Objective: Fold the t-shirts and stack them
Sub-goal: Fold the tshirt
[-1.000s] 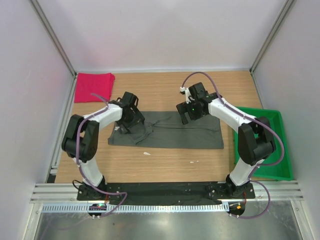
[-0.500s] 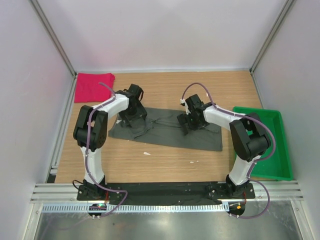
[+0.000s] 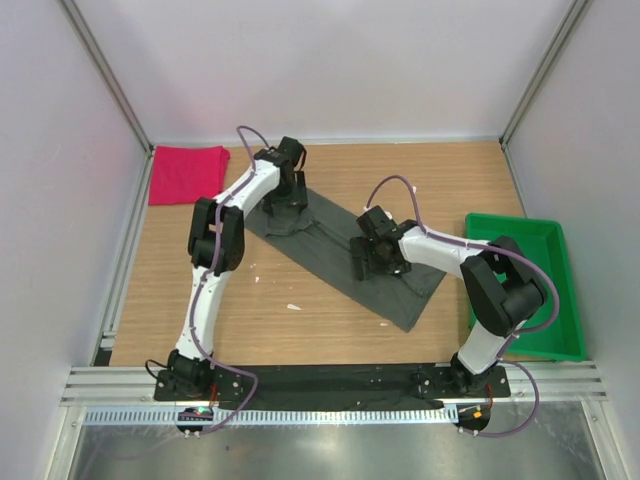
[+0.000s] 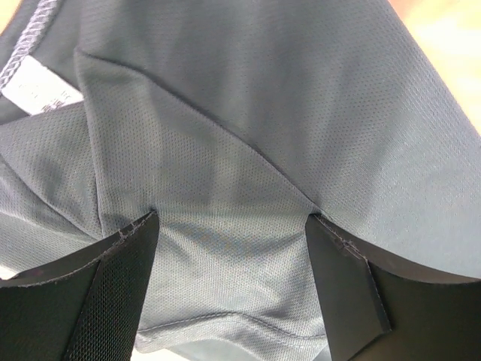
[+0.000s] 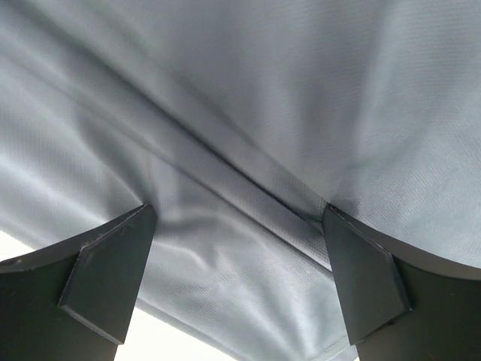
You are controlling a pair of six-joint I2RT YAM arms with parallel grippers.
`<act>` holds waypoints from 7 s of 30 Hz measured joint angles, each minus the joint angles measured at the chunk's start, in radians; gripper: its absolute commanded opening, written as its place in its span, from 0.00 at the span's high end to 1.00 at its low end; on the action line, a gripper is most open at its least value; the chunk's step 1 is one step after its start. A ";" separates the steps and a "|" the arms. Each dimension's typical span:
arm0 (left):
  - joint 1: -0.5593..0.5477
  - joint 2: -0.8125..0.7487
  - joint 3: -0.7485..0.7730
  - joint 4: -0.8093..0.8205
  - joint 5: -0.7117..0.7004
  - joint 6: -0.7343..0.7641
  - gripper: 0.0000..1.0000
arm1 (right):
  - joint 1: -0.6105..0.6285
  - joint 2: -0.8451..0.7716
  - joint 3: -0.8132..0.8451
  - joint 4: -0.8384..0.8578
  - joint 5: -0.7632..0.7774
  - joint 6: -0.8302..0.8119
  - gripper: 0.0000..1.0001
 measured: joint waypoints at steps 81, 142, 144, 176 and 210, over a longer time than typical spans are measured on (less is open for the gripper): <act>0.266 -0.039 -0.316 0.730 0.738 -0.222 0.76 | -0.172 0.906 1.116 0.485 -0.808 0.584 0.93; 0.295 0.058 -0.170 0.712 0.783 -0.282 0.52 | -0.124 0.975 1.232 0.272 -0.801 0.423 0.69; 0.296 0.056 -0.158 0.706 0.779 -0.270 0.46 | -0.128 0.965 1.253 0.218 -0.786 0.399 0.66; -0.005 -1.327 -1.559 0.596 0.653 -0.393 0.41 | -0.204 -0.198 -0.150 -0.090 -0.643 0.021 0.43; -0.294 -1.234 -1.679 0.692 0.362 -0.740 0.53 | -0.205 -0.220 -0.353 0.105 -0.685 0.047 0.59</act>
